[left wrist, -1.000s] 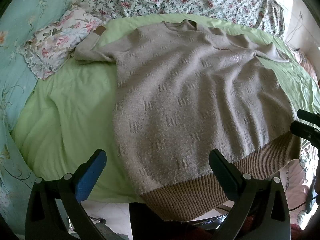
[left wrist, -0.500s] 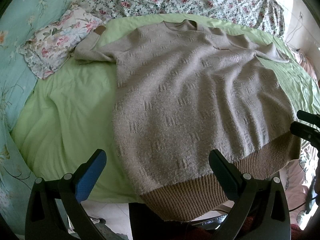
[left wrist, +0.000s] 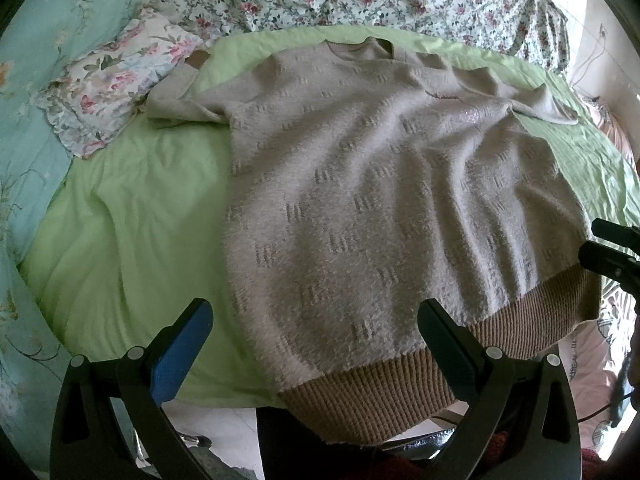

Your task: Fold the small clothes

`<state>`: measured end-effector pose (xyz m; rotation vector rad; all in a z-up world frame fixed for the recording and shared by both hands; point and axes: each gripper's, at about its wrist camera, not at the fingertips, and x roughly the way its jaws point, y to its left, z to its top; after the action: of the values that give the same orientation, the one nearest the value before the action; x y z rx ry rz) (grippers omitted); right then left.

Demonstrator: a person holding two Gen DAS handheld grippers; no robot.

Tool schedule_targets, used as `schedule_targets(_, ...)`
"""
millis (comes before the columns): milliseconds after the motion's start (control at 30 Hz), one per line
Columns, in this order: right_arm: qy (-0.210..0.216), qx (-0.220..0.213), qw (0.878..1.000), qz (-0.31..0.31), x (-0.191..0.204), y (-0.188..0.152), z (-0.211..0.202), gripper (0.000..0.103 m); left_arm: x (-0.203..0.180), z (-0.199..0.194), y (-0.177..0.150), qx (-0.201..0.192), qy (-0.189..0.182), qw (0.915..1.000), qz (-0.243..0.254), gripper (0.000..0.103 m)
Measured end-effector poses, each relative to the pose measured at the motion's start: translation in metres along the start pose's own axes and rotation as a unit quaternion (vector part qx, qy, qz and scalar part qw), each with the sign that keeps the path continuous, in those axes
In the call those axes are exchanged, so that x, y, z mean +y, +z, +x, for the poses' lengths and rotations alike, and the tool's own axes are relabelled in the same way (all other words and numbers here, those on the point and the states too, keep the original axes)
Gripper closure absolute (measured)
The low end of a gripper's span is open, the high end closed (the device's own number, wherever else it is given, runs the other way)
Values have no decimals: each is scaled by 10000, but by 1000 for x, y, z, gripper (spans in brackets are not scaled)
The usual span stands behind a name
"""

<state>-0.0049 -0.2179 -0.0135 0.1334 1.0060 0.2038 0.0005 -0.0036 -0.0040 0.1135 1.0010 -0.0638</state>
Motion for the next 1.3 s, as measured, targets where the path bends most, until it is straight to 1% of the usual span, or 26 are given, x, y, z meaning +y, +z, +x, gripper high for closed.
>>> schedule_targets(233,-53,111,9999,-19,1,2,2,5,-2,3,1,11,-4,10000,5,1)
schedule_targets(333,-45,51,10000,-28,1,2,2,5,-2,4,1,44,-11,10000,7,1)
schedule_targets(467,-129,189,9997,-50,1,2,3,5,-3,8,3,259,96,9996,94,1)
schedule_targets(533,-113,173,9998,-34,1,2,4,5,-2,10,5,456,148,9987,147,1)
schedule_targets(567,-21,27,10000,-4,-1,3,5,5,-2,11,5,521,160,9984,162,1)
schedule_targets(633,11,-44,10000,9,-2,3,7,5,-1,13,5,511,147,9985,143,1)
schedule_targets(667,18,-26,10000,14,-3,4,9,5,-1,14,6,341,121,9993,98,1)
schedule_targets(700,20,-17,10000,17,-3,4,11,5,0,15,7,273,126,9995,81,1)
schedule_targets(767,-67,206,9998,10,-6,5,13,5,1,17,9,228,131,9996,52,1)
schedule_targets(867,-84,295,9995,31,-7,8,15,5,4,21,11,250,-38,9997,31,1)
schedule_targets(933,-54,201,9998,23,-10,11,17,5,5,25,14,312,-95,9995,23,1)
schedule_targets(1000,-40,-6,10000,-39,-12,15,19,5,6,32,17,409,-163,9990,3,1)
schedule_targets(1100,-31,153,9999,10,-17,25,25,5,9,41,24,443,-222,9988,-23,1)
schedule_targets(1167,-14,154,9999,42,-22,34,29,5,11,46,32,427,-140,9990,-3,1)
schedule_targets(1300,41,87,10000,23,-35,57,40,5,19,60,60,348,-153,9993,66,1)
